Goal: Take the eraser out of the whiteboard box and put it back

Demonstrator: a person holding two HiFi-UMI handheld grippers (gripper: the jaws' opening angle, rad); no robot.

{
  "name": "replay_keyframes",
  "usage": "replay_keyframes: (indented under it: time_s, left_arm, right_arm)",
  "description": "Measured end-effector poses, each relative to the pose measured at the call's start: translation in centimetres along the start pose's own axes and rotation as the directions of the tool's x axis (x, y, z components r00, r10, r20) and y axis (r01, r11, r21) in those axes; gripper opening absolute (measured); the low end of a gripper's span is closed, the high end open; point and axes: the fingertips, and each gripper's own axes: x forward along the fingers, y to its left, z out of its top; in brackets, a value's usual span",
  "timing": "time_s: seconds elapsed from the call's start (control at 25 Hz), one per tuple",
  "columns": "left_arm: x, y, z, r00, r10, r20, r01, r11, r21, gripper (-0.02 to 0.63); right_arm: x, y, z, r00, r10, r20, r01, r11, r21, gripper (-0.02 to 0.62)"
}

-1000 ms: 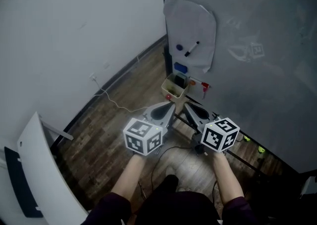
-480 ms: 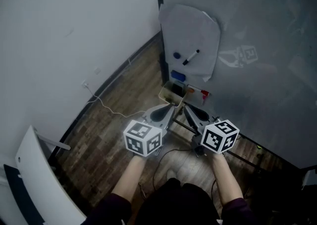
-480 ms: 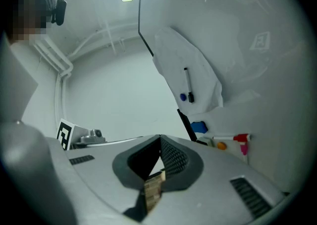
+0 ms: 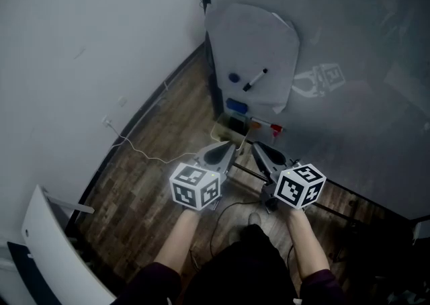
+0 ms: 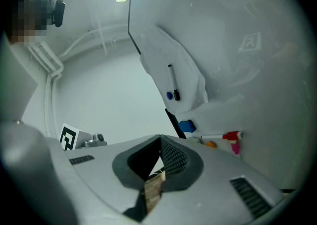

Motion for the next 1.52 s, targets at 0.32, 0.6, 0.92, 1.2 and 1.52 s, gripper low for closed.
replay_keyframes:
  time_s: [0.32,0.6,0.92,1.2,1.52]
  left_arm:
    - [2.4,1.2,-1.3,0.999,-0.019,-0.035,0.018,1.000,-0.017,0.006]
    - [4.2,3.3,-1.8,0.998,0.051,-0.040,-0.050,0.998,0.030,0.008]
    - [7.6,5.9,-3.2,0.984,0.147,-0.104,-0.135,0.984,0.115,0.080]
    - [10.6,7.5,-4.7,0.957,0.226,-0.182,-0.190,0.962,0.197,0.197]
    - [12.7,9.8,-5.7,0.924,0.296,-0.243,-0.253,0.948,0.193,0.239]
  right_arm:
    - [1.6,-2.6,-0.6,1.000,-0.021,-0.008,0.021,0.999,0.034,0.003]
    - [2.2,-3.8,-1.0,1.000,-0.021,-0.020,0.022,0.998,0.052,0.003]
    - [1.9,-4.8,-1.0,0.999,-0.036,-0.026,0.037,0.998,0.055,0.003]
    - [0.8,-6.5,-0.9,0.997,-0.077,-0.025,0.079,0.995,0.054,0.003]
    - [-0.1,-8.7,-1.2,0.992,-0.121,-0.022,0.122,0.991,0.063,0.003]
